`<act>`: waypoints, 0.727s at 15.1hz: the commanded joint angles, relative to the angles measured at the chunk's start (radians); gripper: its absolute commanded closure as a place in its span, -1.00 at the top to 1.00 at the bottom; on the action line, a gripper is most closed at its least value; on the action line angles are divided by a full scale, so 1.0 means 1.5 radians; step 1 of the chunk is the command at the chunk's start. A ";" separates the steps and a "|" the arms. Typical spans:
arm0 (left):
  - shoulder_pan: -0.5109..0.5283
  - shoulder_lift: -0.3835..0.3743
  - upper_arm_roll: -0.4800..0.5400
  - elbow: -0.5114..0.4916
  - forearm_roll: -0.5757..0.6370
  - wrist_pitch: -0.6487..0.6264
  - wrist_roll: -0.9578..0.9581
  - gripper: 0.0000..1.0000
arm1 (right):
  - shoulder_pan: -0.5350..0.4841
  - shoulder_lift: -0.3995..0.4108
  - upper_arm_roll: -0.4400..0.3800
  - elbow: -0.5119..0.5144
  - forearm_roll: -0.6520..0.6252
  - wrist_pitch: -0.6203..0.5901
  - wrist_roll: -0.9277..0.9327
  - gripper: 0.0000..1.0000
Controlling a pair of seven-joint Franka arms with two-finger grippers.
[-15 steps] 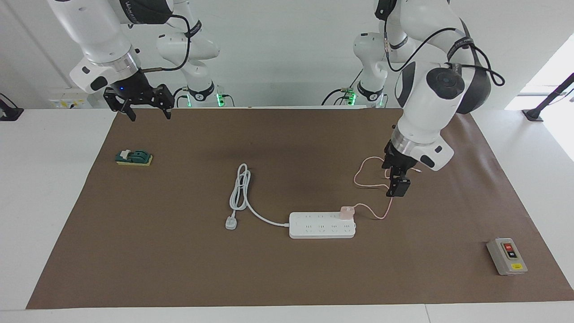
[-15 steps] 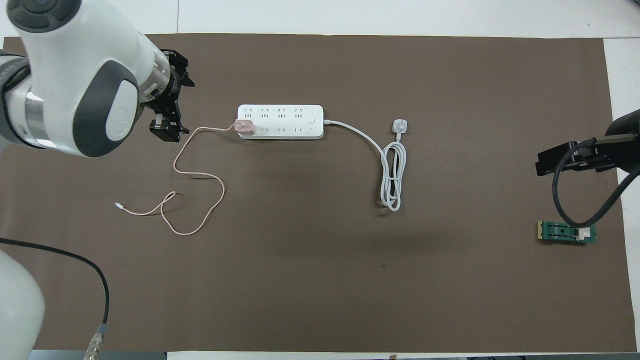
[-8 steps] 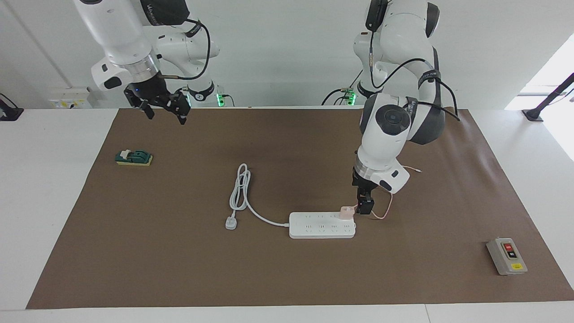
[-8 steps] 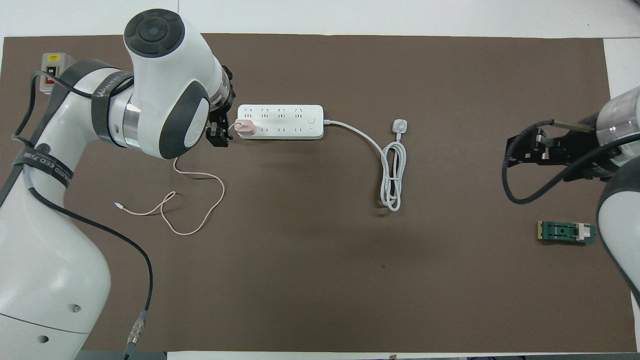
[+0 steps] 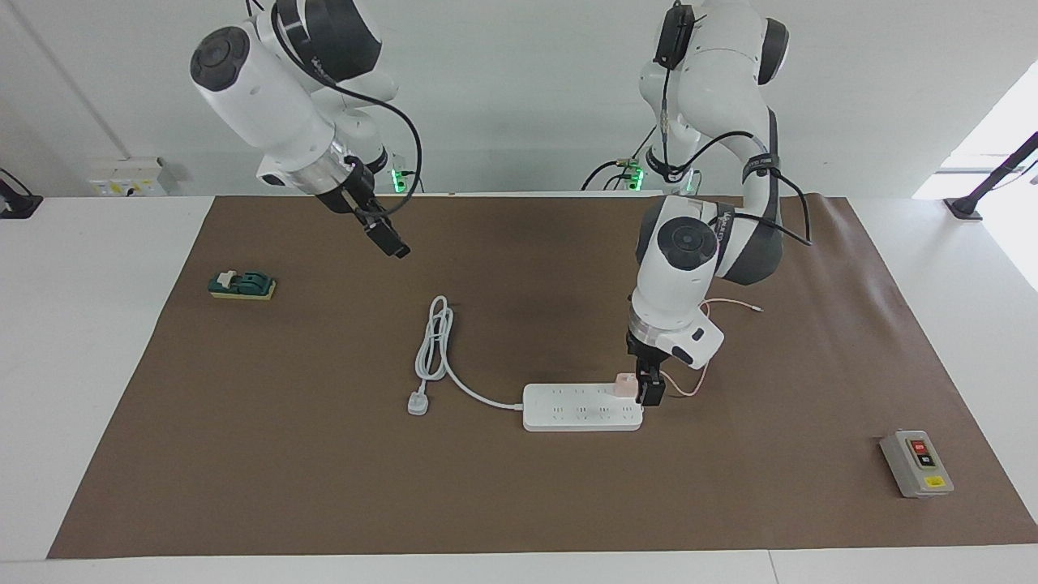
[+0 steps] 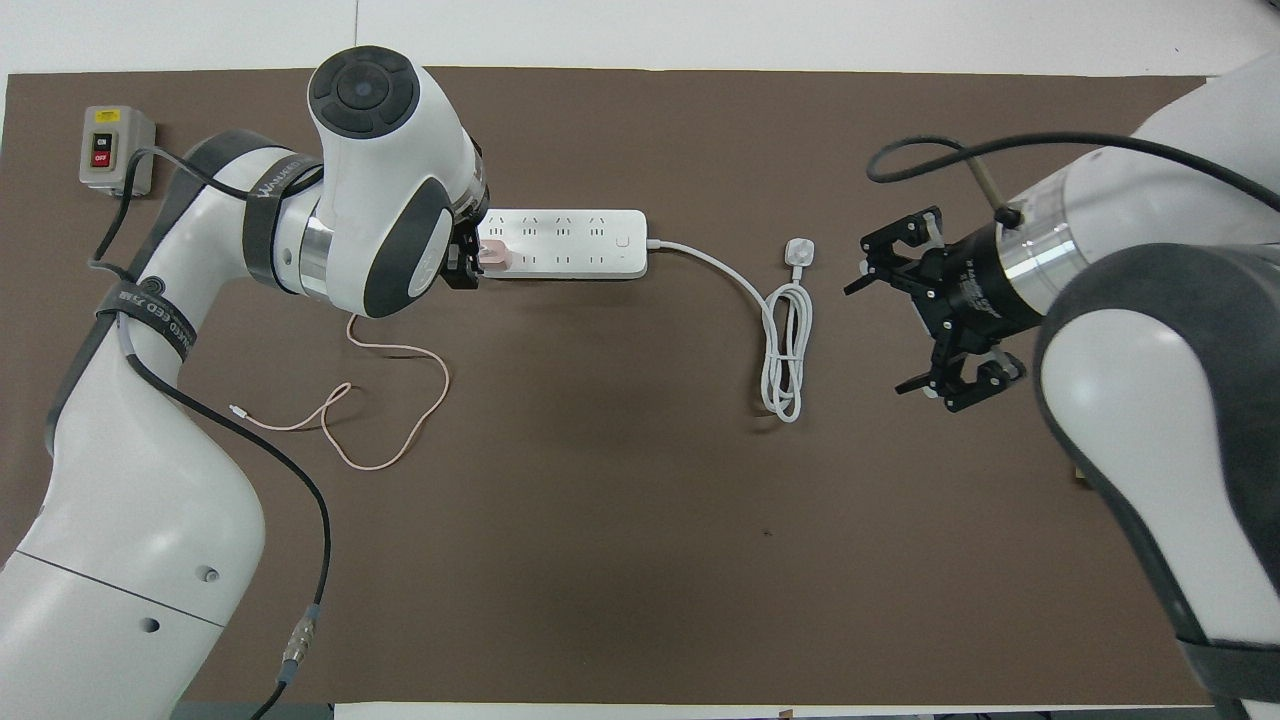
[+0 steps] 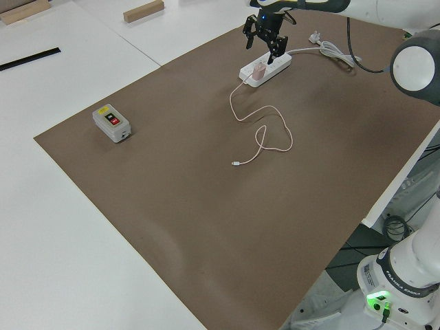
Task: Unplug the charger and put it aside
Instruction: 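Grasp the pink charger with the left gripper while the right gripper reaches the strip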
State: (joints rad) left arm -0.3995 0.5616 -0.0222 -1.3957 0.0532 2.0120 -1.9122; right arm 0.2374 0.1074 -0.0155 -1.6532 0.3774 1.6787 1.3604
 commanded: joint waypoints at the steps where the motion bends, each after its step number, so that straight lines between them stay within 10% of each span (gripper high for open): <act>1: -0.010 0.014 0.010 -0.005 0.011 0.026 -0.014 1.00 | 0.053 0.063 0.000 0.019 0.047 0.064 0.074 1.00; 11: -0.011 0.012 0.011 -0.048 0.012 0.052 -0.011 0.82 | 0.088 0.343 -0.001 0.245 0.135 0.164 0.207 1.00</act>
State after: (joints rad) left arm -0.3998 0.5879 -0.0205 -1.4444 0.0562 2.0662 -1.9126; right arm 0.3735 0.5213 -0.0198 -1.4177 0.5658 1.9167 1.6337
